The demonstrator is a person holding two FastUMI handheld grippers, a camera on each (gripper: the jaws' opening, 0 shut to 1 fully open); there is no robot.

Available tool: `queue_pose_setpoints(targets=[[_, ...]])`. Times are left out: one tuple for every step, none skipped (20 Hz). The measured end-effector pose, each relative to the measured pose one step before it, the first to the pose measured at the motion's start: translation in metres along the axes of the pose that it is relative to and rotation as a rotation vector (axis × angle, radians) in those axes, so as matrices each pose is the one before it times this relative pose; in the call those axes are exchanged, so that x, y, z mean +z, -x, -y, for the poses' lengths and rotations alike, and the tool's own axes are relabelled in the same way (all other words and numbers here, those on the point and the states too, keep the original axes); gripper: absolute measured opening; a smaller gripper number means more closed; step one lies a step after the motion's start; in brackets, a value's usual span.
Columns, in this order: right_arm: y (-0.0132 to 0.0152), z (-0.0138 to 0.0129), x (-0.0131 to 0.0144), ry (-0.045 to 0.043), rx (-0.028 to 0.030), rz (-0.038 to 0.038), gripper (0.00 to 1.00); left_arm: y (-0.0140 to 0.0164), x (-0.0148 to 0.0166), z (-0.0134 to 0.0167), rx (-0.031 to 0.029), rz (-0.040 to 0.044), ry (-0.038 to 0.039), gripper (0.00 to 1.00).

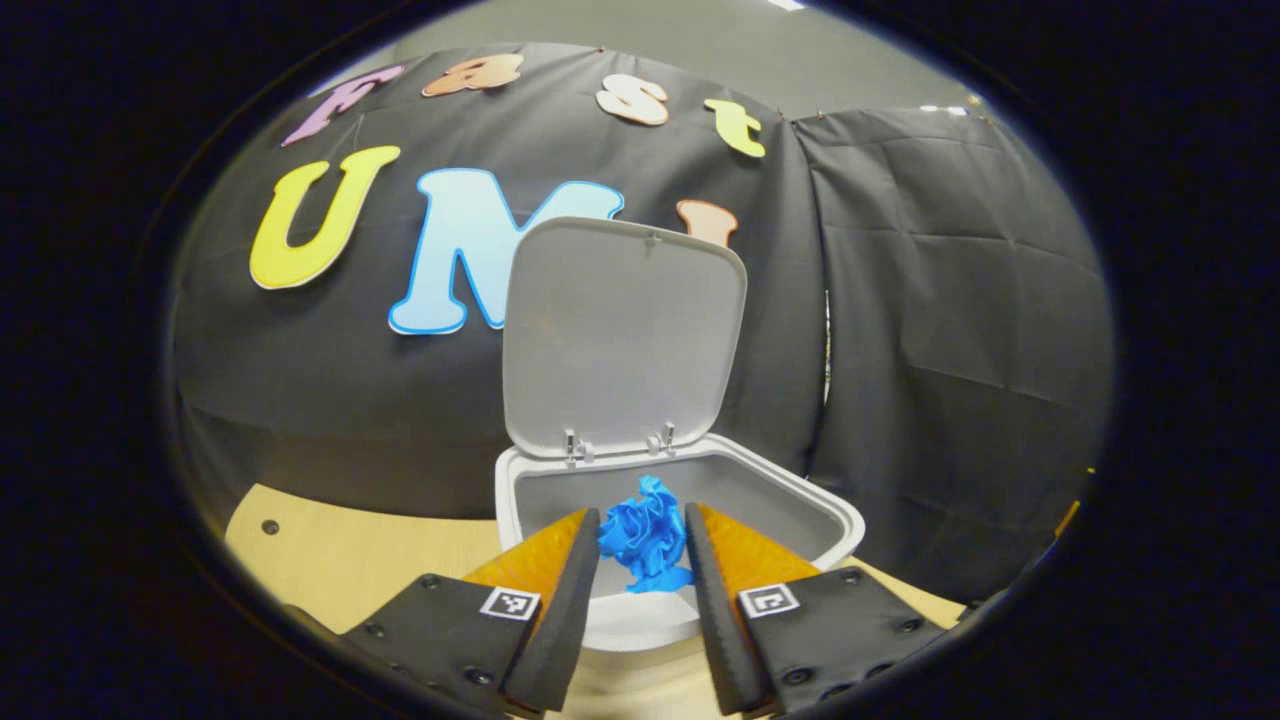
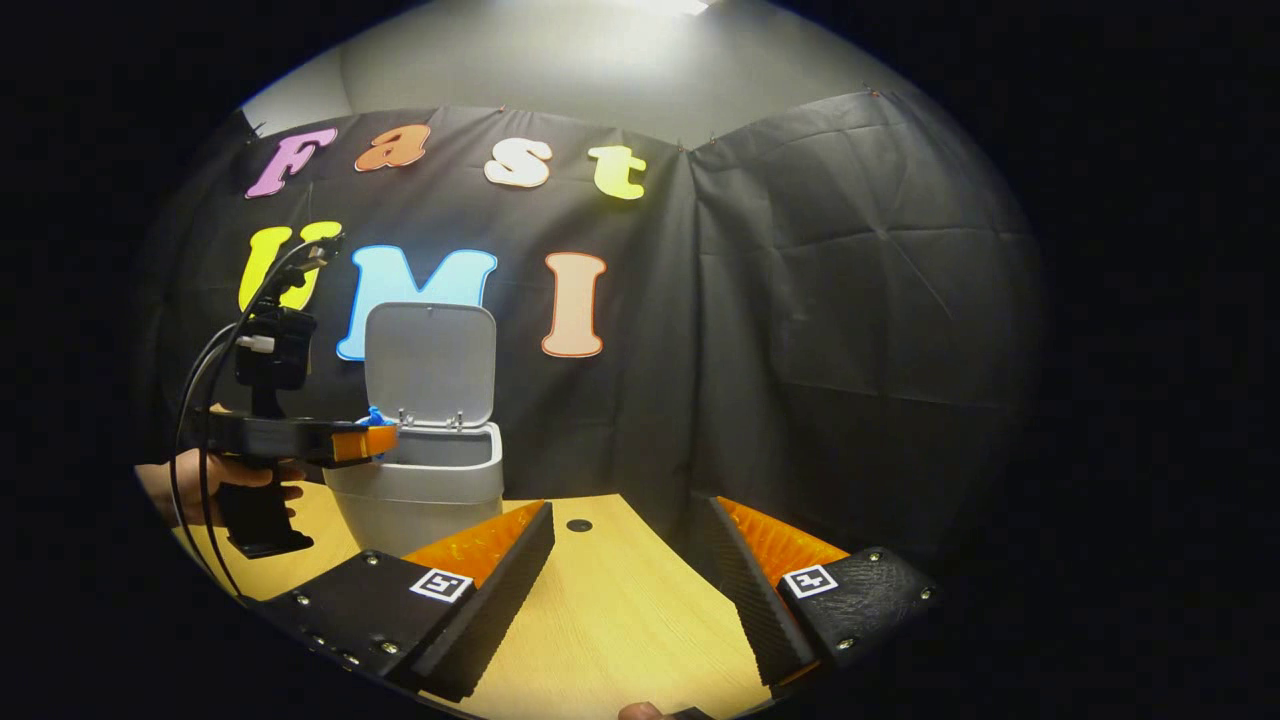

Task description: Press the lid of the desktop garbage bin to open it, pick up the crumpled paper on the desktop and throw it into the bin, then pick up the pop can on the desktop and drop it into the bin, and finally close the garbage bin lid.

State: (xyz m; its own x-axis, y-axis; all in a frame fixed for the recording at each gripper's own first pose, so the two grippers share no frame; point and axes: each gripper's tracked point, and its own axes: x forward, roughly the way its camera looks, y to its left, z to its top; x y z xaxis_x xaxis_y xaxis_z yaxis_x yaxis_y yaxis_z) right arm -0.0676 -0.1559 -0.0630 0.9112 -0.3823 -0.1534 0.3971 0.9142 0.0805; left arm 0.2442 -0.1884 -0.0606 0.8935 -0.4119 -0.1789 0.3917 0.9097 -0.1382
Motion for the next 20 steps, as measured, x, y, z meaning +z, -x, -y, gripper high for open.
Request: queue_pose_setpoints(targets=[[-0.00033,-0.00103,-0.00052,0.00137,0.00676,-0.00056,0.97,-0.00004,0.00023,0.00055,0.00058,0.00085,-0.00158,0.66],[-0.0007,-0.0013,-0.00081,-0.00046,0.00922,-0.00036,0.98,-0.00007,0.0018,0.00008,-0.00086,0.00224,-0.00202,0.73],[-0.00036,-0.00129,-0.00015,-0.00165,0.00693,0.00166,0.98,0.00421,0.00172,-0.00115,0.00364,0.00369,-0.00193,0.81],[0.0024,-0.00461,0.00042,-0.00055,0.00764,0.0014,0.97,0.00268,0.00151,-0.00066,-0.00058,-0.00002,-0.0022,0.9],[-0.00055,-0.00331,0.00018,-0.00003,0.00576,0.00111,0.98,0.00071,-0.00121,-0.00076,0.00324,0.00013,-0.00382,0.98],[-0.00215,-0.00151,0.00109,0.00048,0.00491,0.00322,0.98,0.0019,-0.00005,0.00012,0.00247,-0.0012,-0.00372,0.96],[-0.00109,-0.00212,0.00155,-0.00011,0.00592,0.00228,0.97,0.00329,0.00036,-0.00009,0.00072,-0.00037,-0.00253,0.95],[-0.00069,-0.00221,-0.00027,-0.00087,0.00625,0.00213,0.97,0.00452,0.00145,-0.00109,-0.00141,0.00385,0.00045,0.95],[0.00049,-0.0035,0.00111,-0.00122,0.008,0.00007,0.98,0.00453,0.00255,0.0008,-0.00629,0.00745,0.00324,0.95],[0.00118,-0.00323,0.00046,-0.00111,0.00818,-0.00037,0.98,0.00552,0.00358,-0.00088,-0.00232,0.01072,0.00242,0.95],[-0.0004,-0.00361,-0.0003,-0.00034,0.01206,-0.00153,0.98,0.0069,0.00322,-0.00103,0.00155,0.01075,-0.00043,0.95],[-0.00079,-0.00524,-0.00049,0.00155,0.0152,-0.00074,0.98,0.00836,0.00383,-0.00087,0.00248,0.01334,-0.00258,0.95],[-0.00071,-0.0048,0.00039,0.00374,0.01441,-0.00096,0.98,0.008,0.0038,-0.00262,0.00591,0.01371,-0.00482,0.96],[0.00018,-0.0055,-0.00011,0.00426,0.01617,0.00018,0.98,0.0083,0.00221,-0.00378,0.0095,0.00926,-0.00535,0.96],[0.00013,-0.00611,0.00071,0.00548,0.01657,0.00163,0.98,0.00778,0.00175,-0.00497,0.01175,0.00677,-0.00172,0.96],[-0.00073,-0.00562,-0.0002,0.00571,0.01639,-0.00123,0.98,0.00947,0.00164,-0.0055,0.01131,0.00681,0.00415,0.96],[0.00008,-0.00622,-0.00062,0.00658,0.01811,-0.00065,1.0,0.00779,0.00137,-0.00367,0.00886,0.00734,0.00831,0.95],[-0.00051,-0.00621,-0.00027,0.00581,0.01907,-0.00135,0.98,0.00846,0.00209,-0.00541,0.01081,0.00488,0.00841,0.96],[-0.00053,-0.00724,-0.00091,0.00386,0.02125,-0.00121,0.98,0.00795,0.00213,-0.00651,0.01627,0.00489,0.00367,0.95],[-0.00045,-0.00738,0.00014,0.00309,0.021,0.00081,0.98,0.00708,0.00296,-0.00611,0.01372,0.00693,0.0002,0.95]])
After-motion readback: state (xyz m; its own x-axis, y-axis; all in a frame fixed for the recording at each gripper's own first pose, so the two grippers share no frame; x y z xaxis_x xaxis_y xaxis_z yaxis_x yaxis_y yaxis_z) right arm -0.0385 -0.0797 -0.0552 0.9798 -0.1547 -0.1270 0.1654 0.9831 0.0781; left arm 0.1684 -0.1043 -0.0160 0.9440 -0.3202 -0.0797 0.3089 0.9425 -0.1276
